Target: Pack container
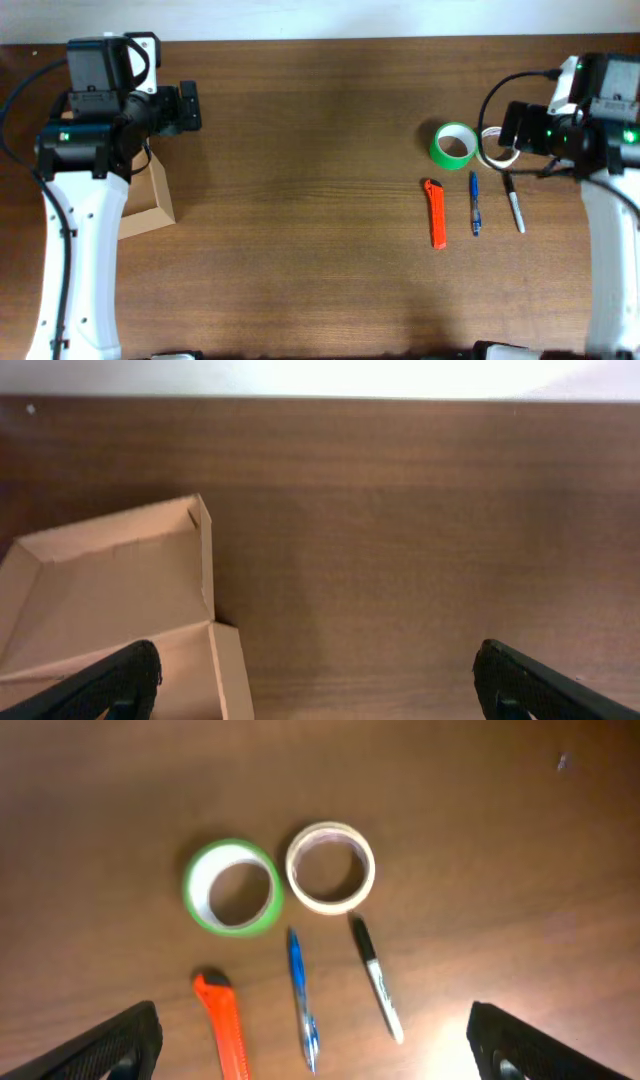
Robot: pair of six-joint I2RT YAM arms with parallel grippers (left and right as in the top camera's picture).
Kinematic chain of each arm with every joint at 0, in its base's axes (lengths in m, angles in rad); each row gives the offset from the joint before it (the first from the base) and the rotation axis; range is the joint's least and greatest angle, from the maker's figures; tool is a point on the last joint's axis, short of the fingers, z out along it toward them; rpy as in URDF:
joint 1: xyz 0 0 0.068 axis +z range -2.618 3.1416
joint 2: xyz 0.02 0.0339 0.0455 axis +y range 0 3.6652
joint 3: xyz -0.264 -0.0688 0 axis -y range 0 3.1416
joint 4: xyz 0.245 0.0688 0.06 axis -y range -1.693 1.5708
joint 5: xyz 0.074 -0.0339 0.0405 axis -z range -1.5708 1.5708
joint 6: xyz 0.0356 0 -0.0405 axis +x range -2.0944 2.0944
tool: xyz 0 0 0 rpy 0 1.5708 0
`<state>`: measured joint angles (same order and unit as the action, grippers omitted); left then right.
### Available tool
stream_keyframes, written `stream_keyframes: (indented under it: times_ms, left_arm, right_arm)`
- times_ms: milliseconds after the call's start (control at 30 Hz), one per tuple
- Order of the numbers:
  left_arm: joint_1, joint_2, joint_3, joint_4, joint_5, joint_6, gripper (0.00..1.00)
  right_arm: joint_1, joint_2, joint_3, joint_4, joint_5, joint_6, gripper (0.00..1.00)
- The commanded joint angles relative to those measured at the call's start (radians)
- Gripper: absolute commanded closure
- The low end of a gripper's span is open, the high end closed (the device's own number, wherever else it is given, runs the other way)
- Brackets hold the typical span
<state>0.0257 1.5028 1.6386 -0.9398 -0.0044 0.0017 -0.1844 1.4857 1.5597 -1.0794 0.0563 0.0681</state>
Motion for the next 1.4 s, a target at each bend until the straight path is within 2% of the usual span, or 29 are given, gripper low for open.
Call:
stream_keyframes:
  times_ms: [0, 233, 433, 600, 800, 1167, 1200, 1300, 1367]
  left_arm:
    - [0.008, 0.019, 0.027, -0.03, 0.002, 0.054, 0.0]
    - [0.047, 0.074, 0.027, -0.114, -0.048, 0.079, 0.0]
    - [0.114, 0.171, 0.027, -0.172, -0.045, 0.023, 0.18]
    - [0.159, 0.266, 0.027, -0.225, -0.04, -0.085, 0.21]
    - [0.167, 0.355, 0.027, -0.248, -0.038, -0.145, 0.22]
    - [0.167, 0.503, 0.027, -0.223, -0.056, -0.166, 0.24]
    - [0.167, 0.518, 0.027, -0.215, -0.057, -0.166, 0.29]
    - [0.167, 0.553, 0.027, -0.187, -0.056, -0.167, 0.56]
    - [0.167, 0.571, 0.027, -0.169, -0.053, -0.167, 0.68]
  right_arm:
    - [-0.067, 0.021, 0.029, -0.009, -0.024, 0.003, 0.01]
    - [-0.348, 0.034, 0.03, 0.028, -0.024, 0.027, 0.01]
    - [-0.513, 0.036, 0.03, 0.011, -0.139, 0.027, 0.01]
    - [-0.522, 0.036, 0.029, -0.01, -0.143, 0.026, 0.01]
    - [-0.522, 0.045, 0.029, -0.009, -0.143, 0.027, 0.01]
    - [-0.523, 0.06, 0.028, -0.026, -0.142, 0.068, 0.01]
    - [-0.523, 0.06, 0.028, -0.027, -0.142, 0.069, 0.01]
    - [-0.523, 0.06, 0.028, -0.032, -0.142, 0.068, 0.01]
    - [-0.523, 0.06, 0.028, -0.033, -0.142, 0.068, 0.01]
